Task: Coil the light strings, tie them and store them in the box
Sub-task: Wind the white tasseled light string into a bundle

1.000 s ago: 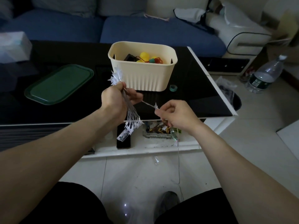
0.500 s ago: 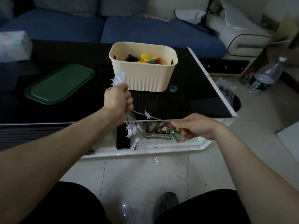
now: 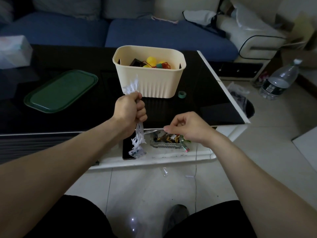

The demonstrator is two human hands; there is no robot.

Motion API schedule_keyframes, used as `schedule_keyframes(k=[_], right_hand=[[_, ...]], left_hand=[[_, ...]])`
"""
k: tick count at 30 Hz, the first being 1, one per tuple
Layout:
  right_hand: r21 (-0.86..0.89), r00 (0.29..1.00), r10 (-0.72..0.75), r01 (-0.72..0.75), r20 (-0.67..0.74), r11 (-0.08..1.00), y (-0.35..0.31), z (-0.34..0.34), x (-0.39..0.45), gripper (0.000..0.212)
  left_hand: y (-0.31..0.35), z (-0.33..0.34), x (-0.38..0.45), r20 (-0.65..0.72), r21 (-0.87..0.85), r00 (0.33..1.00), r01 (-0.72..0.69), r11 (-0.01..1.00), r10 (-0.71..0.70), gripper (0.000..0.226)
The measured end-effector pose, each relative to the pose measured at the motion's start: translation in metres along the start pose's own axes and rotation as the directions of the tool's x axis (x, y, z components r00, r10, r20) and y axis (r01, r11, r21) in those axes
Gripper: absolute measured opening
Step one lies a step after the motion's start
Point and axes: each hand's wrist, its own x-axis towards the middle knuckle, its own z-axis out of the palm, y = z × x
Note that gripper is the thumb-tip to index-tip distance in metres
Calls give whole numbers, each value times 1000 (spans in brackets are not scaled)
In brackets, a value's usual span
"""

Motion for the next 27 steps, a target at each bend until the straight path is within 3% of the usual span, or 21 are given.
schedule_keyframes(k=[5,9,15,19,24,27], right_hand=[[9,999,-39,39,23,999,-4,14,5,25],[30,997,-68,67,22,997,-4,22,7,25],[26,990,-112,110,87,994,-6,25,5,19],[75,987,-125,118,101,990,-6,25,6,28],[136,990,-108,95,92,986,-3,18,6,43],[89,996,-74,68,57,994,2,15,6,38]], left_hand=[[-8,6,-2,23,98,1000,7,995,-10,27],[-15,9,-5,65,186,993,88,979,-102,25],[-33,6,-5,80,478,981,116,870,-174,31],[-36,7,-11,125,595,974,78,800,-188,36],[-31,5,-6,89,573,984,79,815,-157,30],[-22,5,-3,55,488,984,121,865,-169,28]])
